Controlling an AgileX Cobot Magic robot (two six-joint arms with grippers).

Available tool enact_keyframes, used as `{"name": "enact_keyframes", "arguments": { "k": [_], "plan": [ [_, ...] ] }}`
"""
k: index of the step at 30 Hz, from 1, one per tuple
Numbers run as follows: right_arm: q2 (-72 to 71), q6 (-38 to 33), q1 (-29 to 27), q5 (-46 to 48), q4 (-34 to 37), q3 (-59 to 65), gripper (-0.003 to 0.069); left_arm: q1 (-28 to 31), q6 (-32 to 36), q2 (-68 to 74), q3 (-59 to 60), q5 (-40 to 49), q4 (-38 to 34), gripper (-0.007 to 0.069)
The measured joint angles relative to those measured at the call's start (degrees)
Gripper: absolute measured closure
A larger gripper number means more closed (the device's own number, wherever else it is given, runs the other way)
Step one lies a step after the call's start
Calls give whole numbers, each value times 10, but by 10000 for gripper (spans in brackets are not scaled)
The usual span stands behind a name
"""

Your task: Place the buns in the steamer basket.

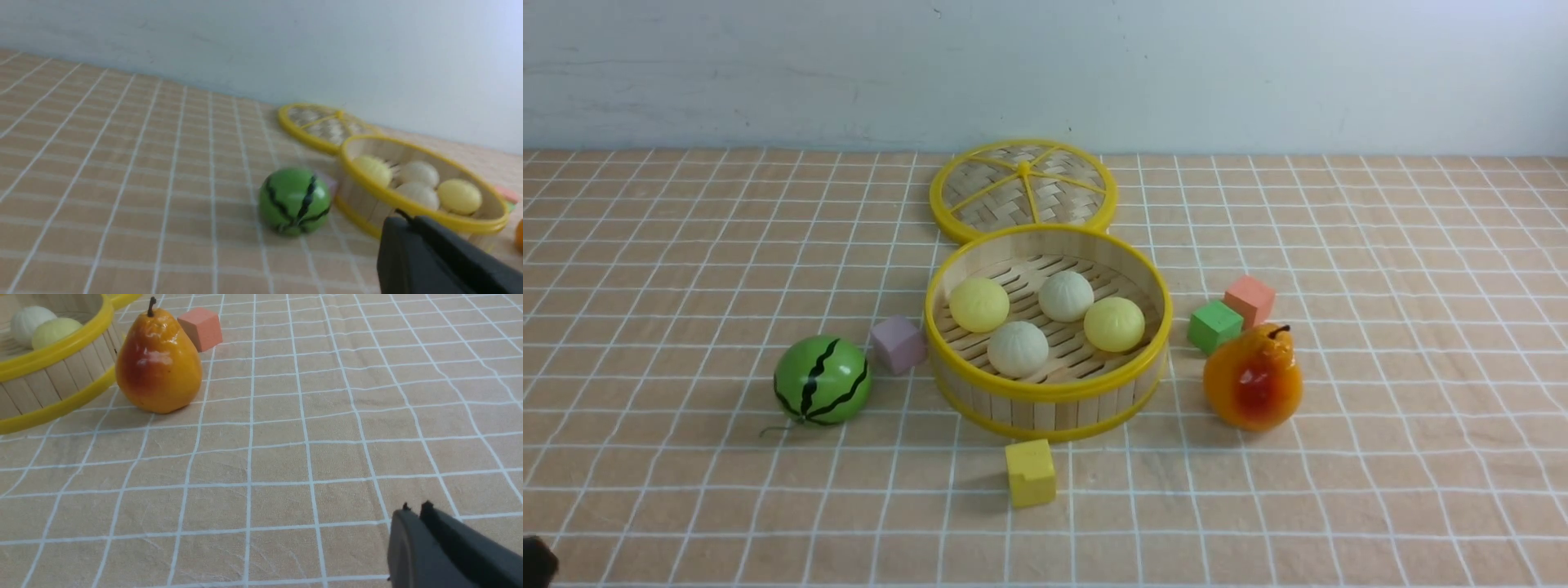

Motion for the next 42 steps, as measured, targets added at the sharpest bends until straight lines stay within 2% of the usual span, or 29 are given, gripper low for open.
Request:
{"name": "enact_keyframes", "arguments": {
  "k": [2,5,13,42],
  "plan": [
    [0,0,0,0,0,0,630,23,-34,-7,6,105,20,638],
    [0,0,0,0,0,0,627,27,-52,-7,10,146,22,638],
    [0,0,0,0,0,0,627,28,-79,-8,10,150,19,638],
    [0,0,0,0,0,0,584,28,-80,-8,10,149,19,638]
  ]
}}
